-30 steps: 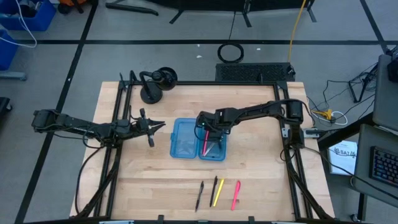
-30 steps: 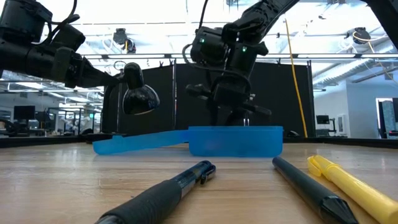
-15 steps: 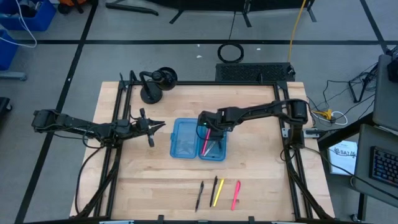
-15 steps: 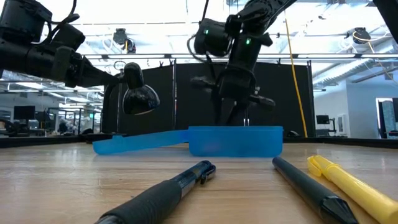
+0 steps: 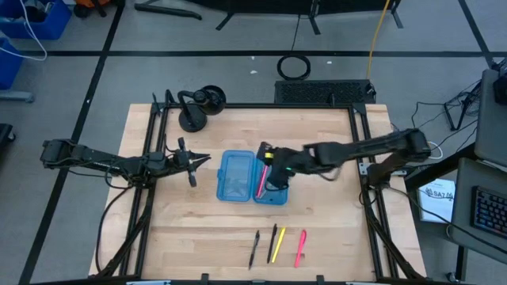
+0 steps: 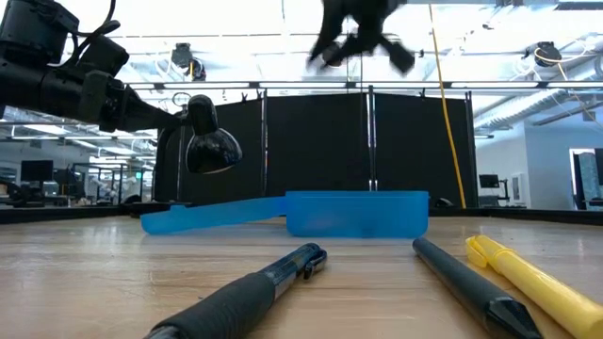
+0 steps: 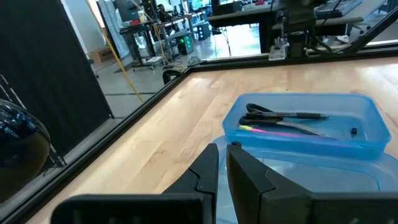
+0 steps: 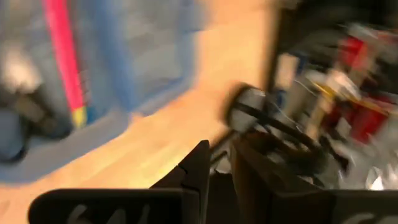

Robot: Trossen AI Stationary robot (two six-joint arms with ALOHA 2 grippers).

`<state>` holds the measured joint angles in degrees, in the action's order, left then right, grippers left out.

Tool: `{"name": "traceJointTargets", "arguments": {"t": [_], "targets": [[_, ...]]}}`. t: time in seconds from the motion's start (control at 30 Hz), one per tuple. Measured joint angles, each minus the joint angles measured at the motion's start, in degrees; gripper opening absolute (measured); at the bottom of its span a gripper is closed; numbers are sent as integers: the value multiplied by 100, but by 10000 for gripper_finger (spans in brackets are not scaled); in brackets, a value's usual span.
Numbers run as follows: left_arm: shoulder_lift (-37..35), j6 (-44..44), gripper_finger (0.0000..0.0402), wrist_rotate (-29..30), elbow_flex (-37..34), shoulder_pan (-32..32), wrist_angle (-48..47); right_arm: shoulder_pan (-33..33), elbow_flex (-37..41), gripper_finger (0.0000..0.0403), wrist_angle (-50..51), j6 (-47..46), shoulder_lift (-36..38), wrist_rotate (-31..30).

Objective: Pick & place school supplies into a supply box
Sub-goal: Put the pink pen into the blue supply box

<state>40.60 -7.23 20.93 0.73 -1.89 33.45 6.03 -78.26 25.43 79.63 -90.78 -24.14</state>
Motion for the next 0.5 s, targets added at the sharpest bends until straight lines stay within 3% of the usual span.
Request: {"name": "traceJointTargets", "arguments": {"t": [0.17, 0.33, 0.5], "targets": [[-2, -24, 37, 4, 0, 0, 26, 534, 0, 59, -550, -2313, 758, -283], [-2, -63, 37, 5, 0, 0, 28, 807, -6, 59, -962, -5904, 1532, -282], [0, -135, 37, 5, 0, -2, -3, 1008, 307, 59, -644, -9371, 1965, -298]]}}
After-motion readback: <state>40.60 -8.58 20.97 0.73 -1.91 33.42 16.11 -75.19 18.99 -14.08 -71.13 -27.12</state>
